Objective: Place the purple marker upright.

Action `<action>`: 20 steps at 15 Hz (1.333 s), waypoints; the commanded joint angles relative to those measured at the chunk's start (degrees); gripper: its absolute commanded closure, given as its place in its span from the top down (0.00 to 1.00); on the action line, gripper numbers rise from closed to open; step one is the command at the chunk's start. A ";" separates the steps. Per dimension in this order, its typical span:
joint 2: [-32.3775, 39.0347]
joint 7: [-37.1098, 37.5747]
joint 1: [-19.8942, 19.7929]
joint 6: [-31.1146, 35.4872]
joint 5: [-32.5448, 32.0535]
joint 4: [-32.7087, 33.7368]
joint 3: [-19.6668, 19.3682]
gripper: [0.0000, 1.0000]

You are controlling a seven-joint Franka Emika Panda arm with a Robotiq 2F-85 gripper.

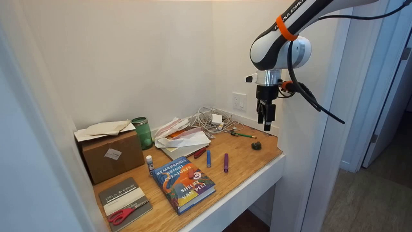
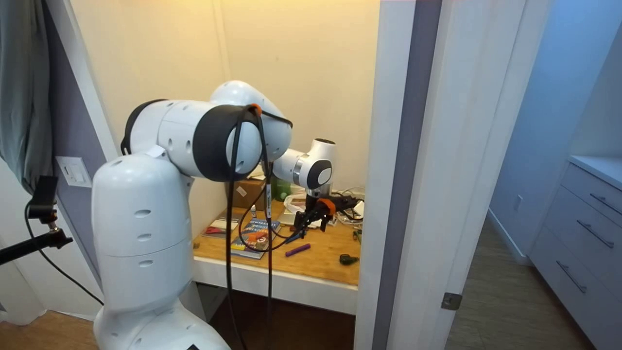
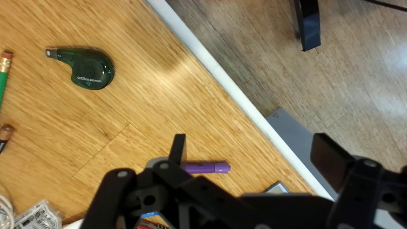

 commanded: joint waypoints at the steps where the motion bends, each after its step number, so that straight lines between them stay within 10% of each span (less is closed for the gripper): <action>1: 0.01 0.25 -1.44 -0.07 -0.32 0.07 1.49 1.00; 14: 12.71 -0.58 1.60 21.40 -3.35 3.76 9.84 1.00; 20: 16.62 -4.33 -0.05 20.93 -2.86 5.96 12.85 1.00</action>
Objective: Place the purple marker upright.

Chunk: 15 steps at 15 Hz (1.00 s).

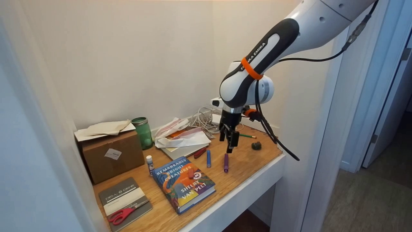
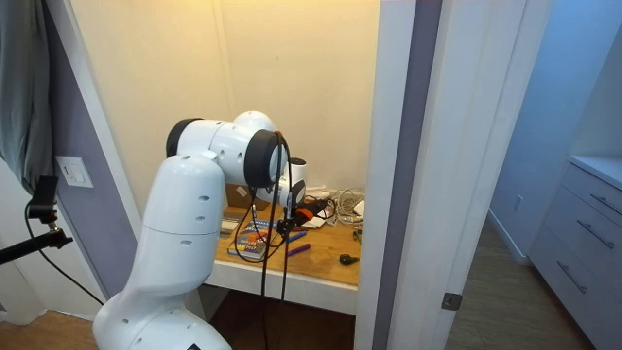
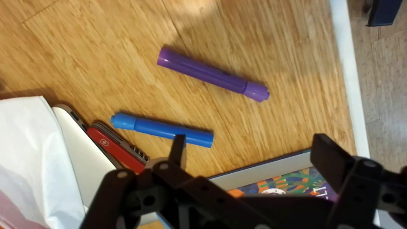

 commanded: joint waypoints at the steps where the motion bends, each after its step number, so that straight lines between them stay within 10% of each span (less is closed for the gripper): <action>1: 1.03 0.16 -1.00 -0.14 -0.79 0.91 1.07 1.00; 15: 3.24 -0.89 2.56 -7.03 -11.37 2.55 -0.62 1.00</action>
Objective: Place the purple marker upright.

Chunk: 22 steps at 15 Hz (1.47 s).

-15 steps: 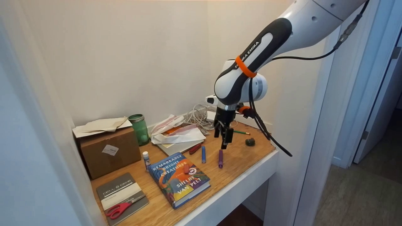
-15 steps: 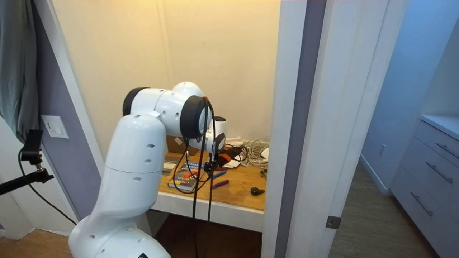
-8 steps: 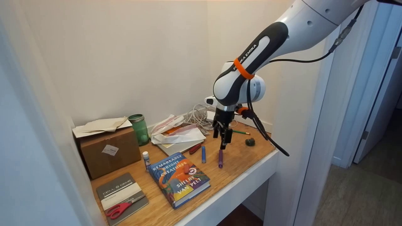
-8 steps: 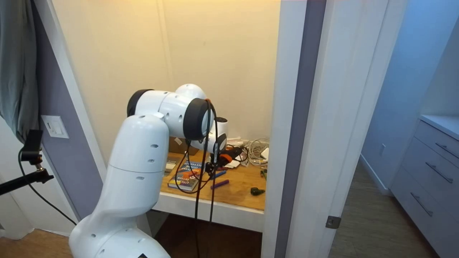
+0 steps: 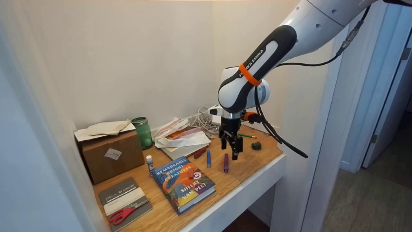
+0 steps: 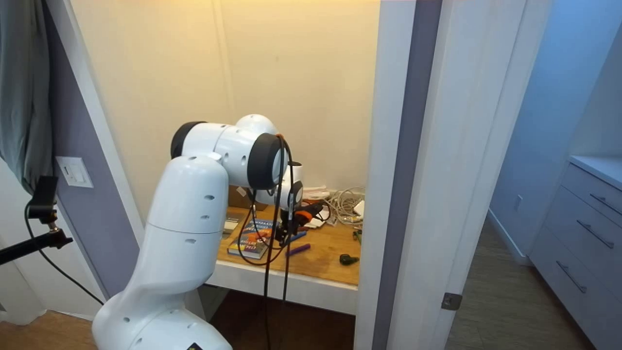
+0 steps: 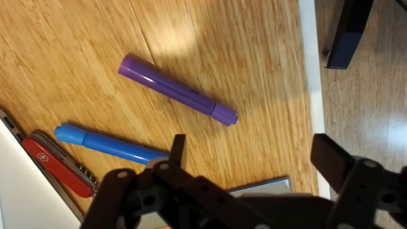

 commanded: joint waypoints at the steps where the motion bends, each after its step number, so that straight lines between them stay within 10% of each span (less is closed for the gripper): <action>1: 1.54 0.42 2.21 0.72 -5.71 0.93 -1.14 1.00; 22: 10.11 1.33 4.26 11.86 -18.54 4.06 -4.54 1.00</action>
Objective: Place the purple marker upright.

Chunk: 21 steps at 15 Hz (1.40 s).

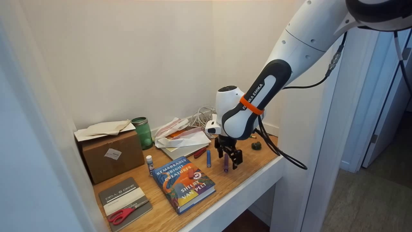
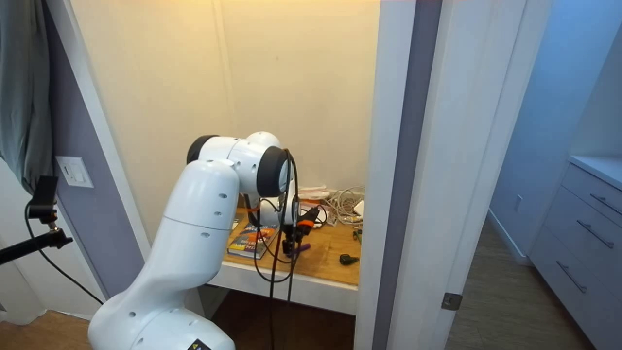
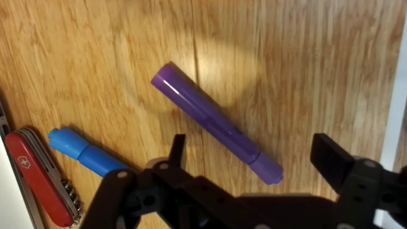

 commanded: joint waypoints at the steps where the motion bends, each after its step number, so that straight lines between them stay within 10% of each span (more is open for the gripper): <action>1: 1.80 0.16 0.38 1.01 -1.68 2.24 -0.45 0.79; 12: 2.73 -0.35 -0.43 2.67 -0.92 2.07 0.17 0.02; 21: -1.54 1.86 -0.76 7.19 0.01 -1.80 0.85 0.05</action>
